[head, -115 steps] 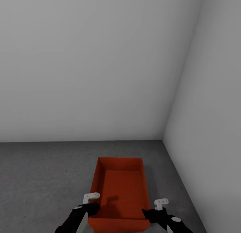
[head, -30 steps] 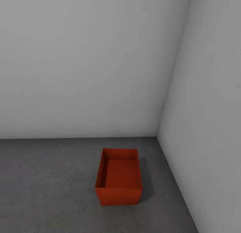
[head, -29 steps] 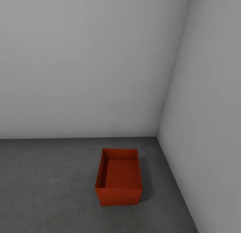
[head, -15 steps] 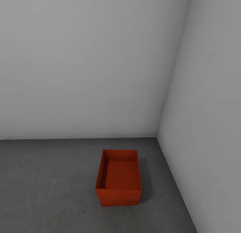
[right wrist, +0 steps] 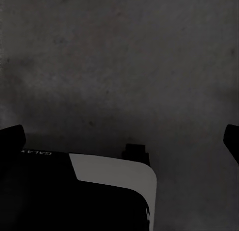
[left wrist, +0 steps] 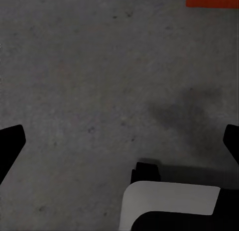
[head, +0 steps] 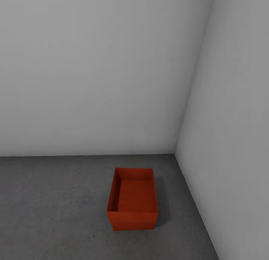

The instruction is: Move the two storage containers from the living room to the garage. In the garage, place one container on the floor and stack the other container on top of it (either order is fine).

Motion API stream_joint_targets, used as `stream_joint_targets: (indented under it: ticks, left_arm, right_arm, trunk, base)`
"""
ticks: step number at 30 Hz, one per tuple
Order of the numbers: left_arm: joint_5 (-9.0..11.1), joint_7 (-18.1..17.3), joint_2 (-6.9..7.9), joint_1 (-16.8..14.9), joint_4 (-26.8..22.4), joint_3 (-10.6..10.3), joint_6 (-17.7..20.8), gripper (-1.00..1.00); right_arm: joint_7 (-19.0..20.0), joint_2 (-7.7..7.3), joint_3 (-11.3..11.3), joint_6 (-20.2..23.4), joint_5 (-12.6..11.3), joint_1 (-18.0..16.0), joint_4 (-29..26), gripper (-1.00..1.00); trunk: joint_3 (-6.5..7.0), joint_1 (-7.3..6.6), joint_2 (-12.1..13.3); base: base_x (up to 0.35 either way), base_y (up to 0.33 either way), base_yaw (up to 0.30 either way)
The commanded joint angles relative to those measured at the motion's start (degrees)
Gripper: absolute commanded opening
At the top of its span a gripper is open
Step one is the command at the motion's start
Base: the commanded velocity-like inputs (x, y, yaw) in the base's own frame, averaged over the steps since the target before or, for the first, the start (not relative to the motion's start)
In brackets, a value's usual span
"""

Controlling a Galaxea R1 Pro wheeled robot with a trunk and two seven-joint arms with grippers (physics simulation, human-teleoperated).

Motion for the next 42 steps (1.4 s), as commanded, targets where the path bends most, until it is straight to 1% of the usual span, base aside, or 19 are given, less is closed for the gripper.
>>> stream_joint_targets:
  ticks: [1, 9, 14, 15, 20, 22, 23, 25, 27, 31, 42]
  left_arm:
    - [-0.6, 0.1, 0.02, -0.1, 0.3, 0.5, -0.4, 1.00]
    - [-0.6, 0.0, 0.00, -0.1, 0.3, 0.5, -0.2, 1.00]
    - [-0.6, 0.0, -0.33, -0.1, 0.3, 0.4, -0.1, 1.00]
    - [-0.6, 0.0, -0.53, -0.1, 0.3, 0.4, -0.1, 1.00]
    - [-0.6, 0.1, -2.76, -0.1, 0.3, 0.5, -0.1, 1.00]
    - [-0.6, 0.0, -4.13, 0.0, 0.3, 0.4, -0.1, 1.00]
    - [-0.6, 0.0, -4.48, 0.0, 0.3, 0.4, -0.1, 1.00]
    - [-0.6, 0.0, -5.81, 0.0, 0.3, 0.4, -0.1, 1.00]
    - [-0.6, 0.0, -6.78, 0.0, 0.3, 0.4, -0.1, 1.00]
    - [-0.6, 0.1, -7.41, 0.0, 0.3, 0.5, -0.1, 1.00]
    - [-0.6, 0.1, -7.56, 0.0, 0.3, 0.5, -0.1, 1.00]
  right_arm:
    - [0.3, 0.00, 0.5, -0.4, -0.6, -0.1, 0.3, 1.00]
    - [0.3, 0.00, 0.5, -0.4, -0.6, -0.1, 0.3, 1.00]
    - [0.3, 0.00, 0.5, -0.4, -0.6, -0.1, 0.3, 1.00]
    - [0.3, 0.00, 0.5, -0.4, -0.6, -0.1, 0.3, 1.00]
    - [0.3, 0.00, 0.5, -0.4, -0.6, -0.1, 0.3, 1.00]
    - [0.3, 0.00, 0.5, -0.4, -0.6, -0.1, 0.3, 1.00]
    - [0.3, 0.00, 0.5, -0.4, -0.6, -0.1, 0.3, 1.00]
    - [0.3, 0.00, 0.5, -0.4, -0.6, -0.1, 0.3, 1.00]
    - [0.3, 0.00, 0.4, -0.4, -0.6, -0.1, 0.3, 1.00]
    - [0.3, 0.00, 0.5, -0.4, -0.6, -0.1, 0.3, 1.00]
    - [0.3, 0.00, 0.5, -0.4, -0.6, -0.1, 0.3, 1.00]
  trunk:
    - [0.13, -0.22, 0.4]
    - [0.13, -0.22, 0.4]
    - [0.13, -0.22, 0.4]
    - [0.13, -0.22, 0.4]
    - [0.13, -0.22, 0.4]
    - [0.13, -0.22, 0.4]
    - [0.13, -0.22, 0.4]
    - [0.13, -0.22, 0.4]
    - [0.13, -0.22, 0.4]
    - [0.13, -0.22, 0.4]
    - [0.13, -0.22, 0.4]
  base:
    - [0.000, 0.000, 0.000]
    - [0.000, 0.000, 0.000]
    - [0.000, 0.000, 0.000]
    - [0.000, 0.000, 0.000]
    - [0.000, 0.000, 0.000]
    - [0.000, 0.000, 0.000]
    - [0.000, 0.000, 0.000]
    - [0.000, 0.000, 0.000]
    - [0.000, 0.000, 0.000]
    - [0.000, 0.000, 0.000]
    - [0.000, 0.000, 0.000]
